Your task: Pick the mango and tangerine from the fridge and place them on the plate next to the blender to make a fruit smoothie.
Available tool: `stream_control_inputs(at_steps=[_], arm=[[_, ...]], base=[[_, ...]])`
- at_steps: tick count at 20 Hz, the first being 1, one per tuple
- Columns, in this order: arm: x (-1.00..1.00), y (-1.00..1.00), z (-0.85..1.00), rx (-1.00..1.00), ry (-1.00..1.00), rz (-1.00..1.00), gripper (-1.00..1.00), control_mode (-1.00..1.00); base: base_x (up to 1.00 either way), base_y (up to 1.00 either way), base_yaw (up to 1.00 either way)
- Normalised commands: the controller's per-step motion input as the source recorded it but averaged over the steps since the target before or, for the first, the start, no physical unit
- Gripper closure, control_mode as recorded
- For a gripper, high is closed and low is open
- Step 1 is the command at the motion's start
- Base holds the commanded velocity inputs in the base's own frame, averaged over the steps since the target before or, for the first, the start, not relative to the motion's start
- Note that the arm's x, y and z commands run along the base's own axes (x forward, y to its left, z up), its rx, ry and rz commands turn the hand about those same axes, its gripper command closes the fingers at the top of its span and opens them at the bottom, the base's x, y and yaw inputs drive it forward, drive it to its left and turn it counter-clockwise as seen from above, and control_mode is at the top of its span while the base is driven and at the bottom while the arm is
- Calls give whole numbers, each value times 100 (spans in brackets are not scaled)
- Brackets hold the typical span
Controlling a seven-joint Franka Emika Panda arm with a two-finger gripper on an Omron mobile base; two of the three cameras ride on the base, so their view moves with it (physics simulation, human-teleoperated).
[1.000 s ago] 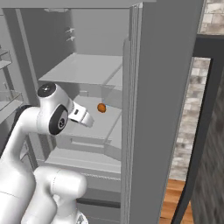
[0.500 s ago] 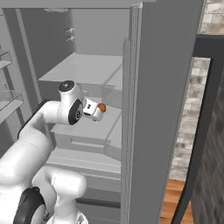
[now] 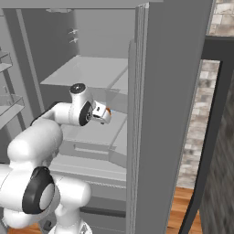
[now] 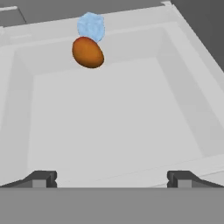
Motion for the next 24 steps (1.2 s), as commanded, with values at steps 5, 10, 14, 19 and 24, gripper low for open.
stream_control_inputs(at_steps=[5,10,14,19,24], arm=[[12,0,-35,0,0,0,-100,-100],[22,0,-28,0,-2,0,-100,-100],[38,0,-1,0,-4,0,-100,-100],[43,0,-3,0,0,0,-100,-100],[36,0,-19,0,0,0,-100,-100]], base=[[0,0,0],[0,0,0],[0,0,0],[0,0,0],[0,0,0]])
